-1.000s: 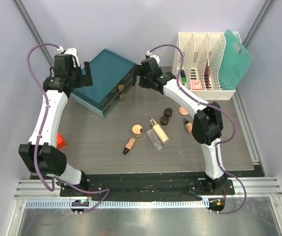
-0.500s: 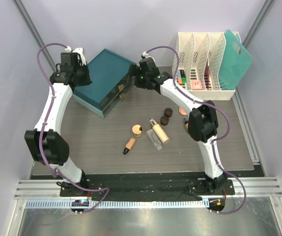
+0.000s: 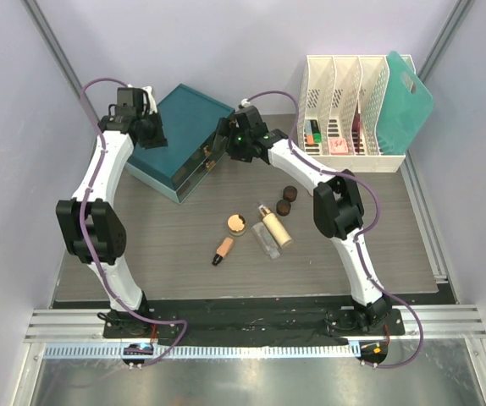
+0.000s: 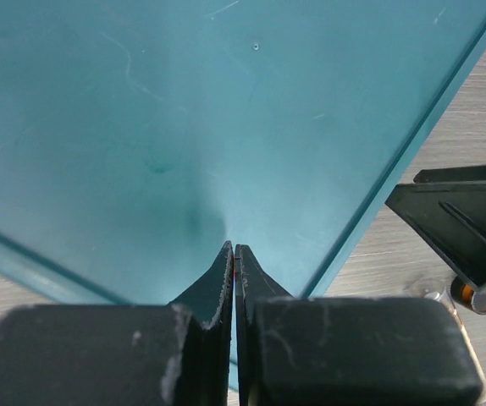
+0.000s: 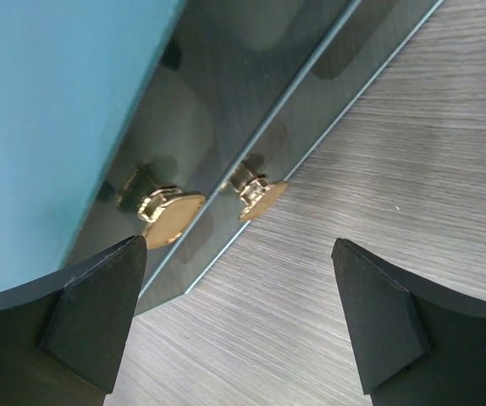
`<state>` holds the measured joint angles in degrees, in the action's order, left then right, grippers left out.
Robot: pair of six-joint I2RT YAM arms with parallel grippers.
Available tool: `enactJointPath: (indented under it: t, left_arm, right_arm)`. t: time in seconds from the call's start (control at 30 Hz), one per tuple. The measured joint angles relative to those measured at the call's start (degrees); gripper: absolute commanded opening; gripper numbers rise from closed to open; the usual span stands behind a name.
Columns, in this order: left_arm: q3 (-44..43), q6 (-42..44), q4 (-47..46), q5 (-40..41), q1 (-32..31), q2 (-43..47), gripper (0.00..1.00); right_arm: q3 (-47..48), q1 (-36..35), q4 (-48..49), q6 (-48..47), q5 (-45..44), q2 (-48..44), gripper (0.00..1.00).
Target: Organize the makeup
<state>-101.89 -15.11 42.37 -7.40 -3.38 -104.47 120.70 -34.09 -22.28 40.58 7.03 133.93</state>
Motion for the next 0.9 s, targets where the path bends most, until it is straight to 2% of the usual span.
enactJointPath:
  t: [0.43,0.67,0.77,0.83,0.9]
  left_arm:
    - [-1.29,-0.83,3.23,-0.57,-0.74,-3.26,0.0]
    - [-3.04,-1.33,4.33,2.32,-1.64,-4.63,0.0]
    - [-4.72,-1.53,5.33,4.04,-2.23,-5.88,0.0]
    - [-5.9,-1.86,5.92,4.87,-2.6,-6.6,0.0]
    - [-6.95,-2.38,6.4,5.97,-2.97,-7.3,0.0]
  right_arm:
    - [3.34,0.17,1.03,1.84,0.52,1.14,0.93]
    - [3.93,0.28,0.72,2.29,0.15,3.23,0.89]
    - [5.97,0.31,-0.48,2.32,-0.48,4.09,0.83]
    - [7.85,0.31,-1.84,2.69,-0.59,5.01,0.7]
    - [9.94,0.28,-2.73,2.99,-0.9,6.01,0.64]
